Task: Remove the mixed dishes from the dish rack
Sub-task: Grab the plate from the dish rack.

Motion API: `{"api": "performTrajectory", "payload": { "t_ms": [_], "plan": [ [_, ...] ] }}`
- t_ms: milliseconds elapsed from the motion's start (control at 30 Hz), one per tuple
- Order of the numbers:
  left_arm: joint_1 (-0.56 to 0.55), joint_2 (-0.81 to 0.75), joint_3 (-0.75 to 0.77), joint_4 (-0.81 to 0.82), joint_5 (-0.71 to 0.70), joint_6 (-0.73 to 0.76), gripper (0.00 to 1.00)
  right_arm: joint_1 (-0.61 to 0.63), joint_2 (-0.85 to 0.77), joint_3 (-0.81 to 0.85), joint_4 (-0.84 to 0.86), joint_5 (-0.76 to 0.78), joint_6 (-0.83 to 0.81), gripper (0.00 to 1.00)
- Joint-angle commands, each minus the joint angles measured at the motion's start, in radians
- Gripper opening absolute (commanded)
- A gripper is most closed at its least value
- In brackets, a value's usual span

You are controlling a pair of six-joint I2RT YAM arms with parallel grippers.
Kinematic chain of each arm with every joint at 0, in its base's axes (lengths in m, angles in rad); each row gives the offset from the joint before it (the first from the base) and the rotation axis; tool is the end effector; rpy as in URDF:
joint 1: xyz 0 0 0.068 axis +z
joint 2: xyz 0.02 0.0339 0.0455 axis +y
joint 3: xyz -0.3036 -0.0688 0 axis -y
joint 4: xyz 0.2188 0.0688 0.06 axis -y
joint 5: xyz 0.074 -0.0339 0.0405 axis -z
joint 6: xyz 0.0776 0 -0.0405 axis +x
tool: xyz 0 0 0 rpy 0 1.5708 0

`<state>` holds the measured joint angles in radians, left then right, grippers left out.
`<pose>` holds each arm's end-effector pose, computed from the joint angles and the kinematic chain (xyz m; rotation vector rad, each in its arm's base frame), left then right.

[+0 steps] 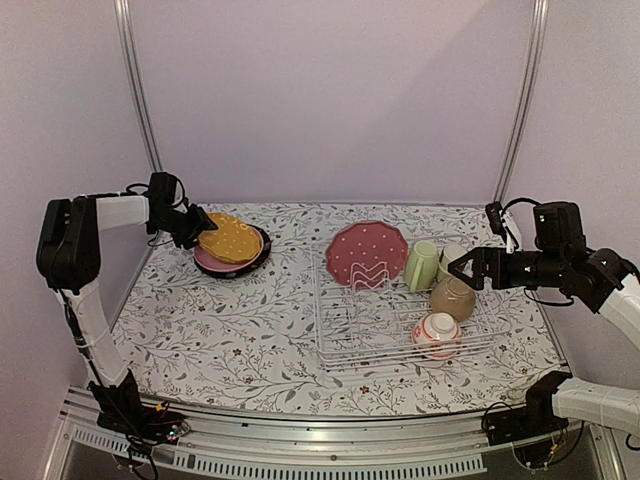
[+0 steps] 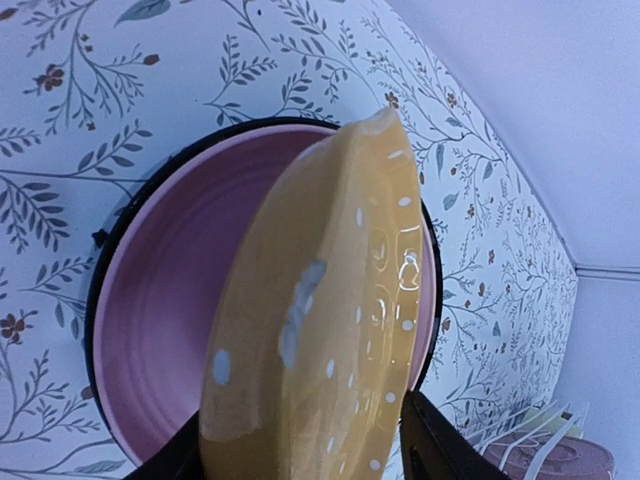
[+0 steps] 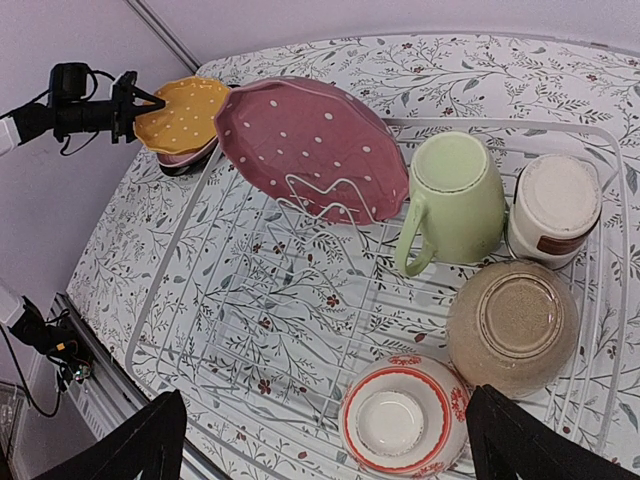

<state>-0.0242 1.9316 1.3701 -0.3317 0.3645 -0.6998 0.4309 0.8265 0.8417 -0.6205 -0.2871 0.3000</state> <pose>0.4354 -0.0382 0.2177 -0.6839 2.4432 -0.7523 0.1310 0.0844 0.3157 -0.3151 2.2186 0.7202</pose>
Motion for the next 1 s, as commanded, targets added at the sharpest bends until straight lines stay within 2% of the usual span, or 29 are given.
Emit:
{"api": "performTrajectory", "payload": {
  "t_ms": [0,200,267,433,767,967],
  "plan": [
    [-0.011,-0.029,0.027,-0.039,-0.052,0.041,0.58,-0.003,-0.002,0.001,0.003,-0.003,0.004,0.99],
    [-0.011,-0.017,0.03,-0.068,-0.085,0.05,0.59,-0.003,-0.007,-0.001,0.003,-0.001,0.005,0.99],
    [-0.012,-0.016,0.034,-0.081,-0.099,0.057,0.67,-0.004,-0.007,-0.001,0.004,-0.001,0.005,0.99],
    [-0.018,-0.005,0.054,-0.124,-0.148,0.086,0.7,-0.004,-0.007,0.002,0.004,0.0,0.004,0.99],
    [-0.051,0.005,0.098,-0.215,-0.277,0.146,0.71,-0.003,-0.018,0.001,0.005,0.001,0.007,0.99],
    [-0.056,0.014,0.107,-0.233,-0.304,0.156,0.65,-0.004,-0.018,0.002,0.004,0.003,0.007,0.99]
  ]
}}
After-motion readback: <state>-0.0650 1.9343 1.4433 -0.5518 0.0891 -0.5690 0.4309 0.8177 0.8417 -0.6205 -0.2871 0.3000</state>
